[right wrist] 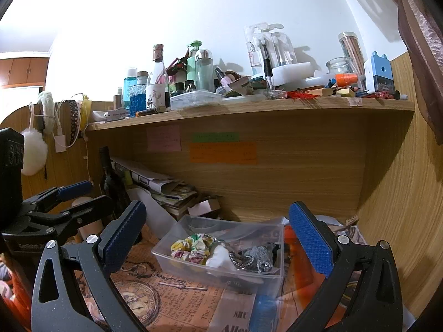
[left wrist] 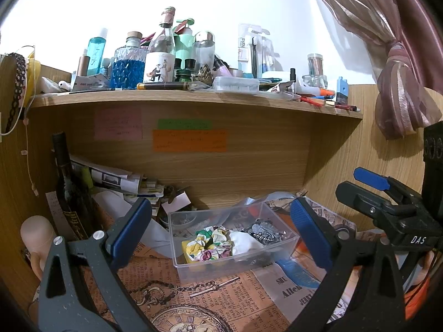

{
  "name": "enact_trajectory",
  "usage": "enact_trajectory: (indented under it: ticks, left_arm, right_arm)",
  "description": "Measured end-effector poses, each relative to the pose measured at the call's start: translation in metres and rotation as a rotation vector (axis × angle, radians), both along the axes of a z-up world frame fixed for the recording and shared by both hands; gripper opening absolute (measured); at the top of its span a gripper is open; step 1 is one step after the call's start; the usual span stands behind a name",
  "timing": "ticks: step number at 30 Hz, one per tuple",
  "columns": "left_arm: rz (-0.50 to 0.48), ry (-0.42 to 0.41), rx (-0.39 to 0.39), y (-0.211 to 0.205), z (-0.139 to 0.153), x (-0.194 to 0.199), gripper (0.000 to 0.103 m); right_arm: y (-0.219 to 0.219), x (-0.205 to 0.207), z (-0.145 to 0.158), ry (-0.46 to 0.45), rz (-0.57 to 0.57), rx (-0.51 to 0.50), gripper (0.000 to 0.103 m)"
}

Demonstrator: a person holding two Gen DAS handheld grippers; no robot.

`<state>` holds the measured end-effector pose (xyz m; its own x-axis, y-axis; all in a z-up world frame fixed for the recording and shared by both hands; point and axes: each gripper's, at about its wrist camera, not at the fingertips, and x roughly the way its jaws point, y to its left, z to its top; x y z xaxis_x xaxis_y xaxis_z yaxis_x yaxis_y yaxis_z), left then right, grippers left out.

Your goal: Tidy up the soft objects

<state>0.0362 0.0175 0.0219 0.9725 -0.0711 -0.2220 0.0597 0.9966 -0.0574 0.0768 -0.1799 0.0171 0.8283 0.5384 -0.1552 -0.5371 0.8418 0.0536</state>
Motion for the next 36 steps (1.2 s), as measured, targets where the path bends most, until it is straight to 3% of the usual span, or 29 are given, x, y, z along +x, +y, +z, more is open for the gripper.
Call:
enact_trajectory:
  ticks: [36]
  left_arm:
    - [-0.016, -0.001, -0.005, -0.0024, -0.0005, -0.0024, 0.102]
  right_arm:
    - [0.0001, -0.0015, -0.0005, 0.000, -0.002, 0.005, 0.103]
